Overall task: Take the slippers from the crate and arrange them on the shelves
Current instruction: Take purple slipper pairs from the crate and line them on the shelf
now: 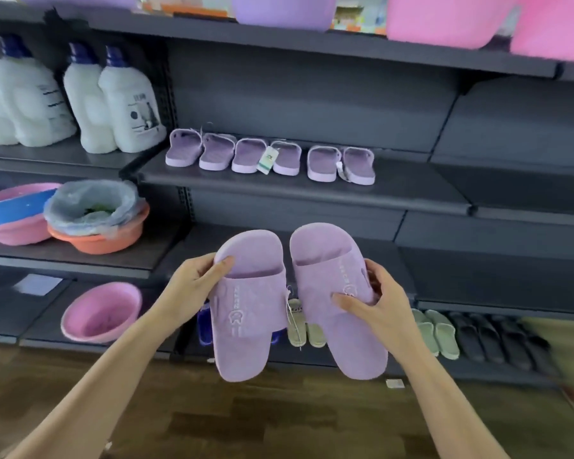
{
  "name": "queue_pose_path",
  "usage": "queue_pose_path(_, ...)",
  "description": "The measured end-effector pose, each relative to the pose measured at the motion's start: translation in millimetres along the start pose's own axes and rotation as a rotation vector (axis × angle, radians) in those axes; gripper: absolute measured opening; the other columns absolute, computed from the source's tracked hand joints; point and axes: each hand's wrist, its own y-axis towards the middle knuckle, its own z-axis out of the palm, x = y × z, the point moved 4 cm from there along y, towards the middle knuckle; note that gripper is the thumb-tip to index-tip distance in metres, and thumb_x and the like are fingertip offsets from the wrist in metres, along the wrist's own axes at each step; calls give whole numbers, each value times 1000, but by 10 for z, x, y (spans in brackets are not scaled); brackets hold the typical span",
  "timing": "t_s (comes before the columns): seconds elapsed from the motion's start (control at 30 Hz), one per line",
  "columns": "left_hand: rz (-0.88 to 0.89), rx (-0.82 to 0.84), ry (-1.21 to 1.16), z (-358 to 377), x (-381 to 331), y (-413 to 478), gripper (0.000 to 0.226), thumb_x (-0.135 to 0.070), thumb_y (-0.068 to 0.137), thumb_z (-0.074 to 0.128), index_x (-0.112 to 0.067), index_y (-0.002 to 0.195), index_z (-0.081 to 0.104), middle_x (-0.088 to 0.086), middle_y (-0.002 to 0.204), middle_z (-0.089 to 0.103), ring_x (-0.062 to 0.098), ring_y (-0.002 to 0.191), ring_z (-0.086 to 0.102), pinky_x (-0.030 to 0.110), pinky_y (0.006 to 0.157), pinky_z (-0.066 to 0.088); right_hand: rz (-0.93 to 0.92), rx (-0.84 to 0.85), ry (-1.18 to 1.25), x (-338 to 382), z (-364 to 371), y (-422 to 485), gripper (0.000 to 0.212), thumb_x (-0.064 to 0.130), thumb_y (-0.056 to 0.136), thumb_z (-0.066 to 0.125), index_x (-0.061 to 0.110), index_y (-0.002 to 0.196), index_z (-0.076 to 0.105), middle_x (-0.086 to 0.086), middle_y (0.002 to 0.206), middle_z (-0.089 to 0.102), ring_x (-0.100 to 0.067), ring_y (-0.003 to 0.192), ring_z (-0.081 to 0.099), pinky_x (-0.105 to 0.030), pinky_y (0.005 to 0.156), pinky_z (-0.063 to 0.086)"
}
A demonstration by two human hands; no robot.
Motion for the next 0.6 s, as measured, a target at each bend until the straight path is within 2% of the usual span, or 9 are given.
queue_pose_path(0.07, -7, 7, -6, 311, -114, 123, 33, -42, 90, 51, -16, 76, 65, -4, 64, 64, 7, 61, 57, 31, 63, 46, 4, -17, 8, -135, -278, 99, 72, 46, 58, 73, 31, 123, 46, 12, 116, 58, -8, 104, 56, -20, 78, 47)
queue_pose_path(0.13, -3, 30, 0, 616, -237, 233, 41, -51, 85, 52, -13, 80, 66, 2, 68, 66, 9, 63, 58, 33, 65, 47, 12, -24, 7, -284, -555, 207, 75, 48, 56, 73, 32, 124, 47, 15, 116, 58, -5, 104, 56, -18, 77, 46)
queue_pose_path(0.2, -2, 36, -10, 891, -355, 342, 42, -52, 84, 52, -13, 83, 67, 6, 73, 68, 11, 64, 60, 36, 67, 49, 18, -26, 3, -420, -816, 318, 81, 53, 53, 73, 30, 126, 47, 15, 117, 58, -5, 105, 56, -21, 79, 47)
queue_pose_path(0.27, -1, 29, -4, 1137, -467, 438, 32, -42, 89, 50, -16, 82, 67, 2, 74, 69, 11, 65, 61, 39, 70, 50, 27, -31, 8, -540, -1053, 423, 87, 57, 49, 71, 29, 128, 47, 15, 118, 58, -6, 106, 56, -25, 83, 48)
queue_pose_path(0.4, -11, 33, -3, 1596, -590, 613, 31, -38, 93, 50, -13, 86, 67, 12, 80, 69, 33, 77, 65, 48, 75, 52, 35, -56, 15, -773, -1465, 598, 92, 59, 45, 70, 27, 128, 48, 16, 117, 58, -3, 105, 55, -20, 80, 46)
queue_pose_path(0.5, -20, 51, 4, 1872, -636, 748, 31, -33, 93, 47, -9, 88, 67, 15, 81, 69, 36, 80, 64, 48, 75, 53, 54, -81, 28, -939, -1689, 712, 87, 54, 47, 73, 28, 125, 48, 19, 115, 58, 1, 104, 54, -14, 75, 43)
queue_pose_path(0.6, -23, 67, -2, 2062, -663, 941, 34, -32, 94, 47, -3, 89, 66, 21, 84, 67, 40, 81, 61, 48, 75, 52, 80, -100, 26, -1086, -1845, 861, 86, 55, 47, 73, 30, 125, 47, 20, 114, 57, 1, 105, 54, -14, 75, 43)
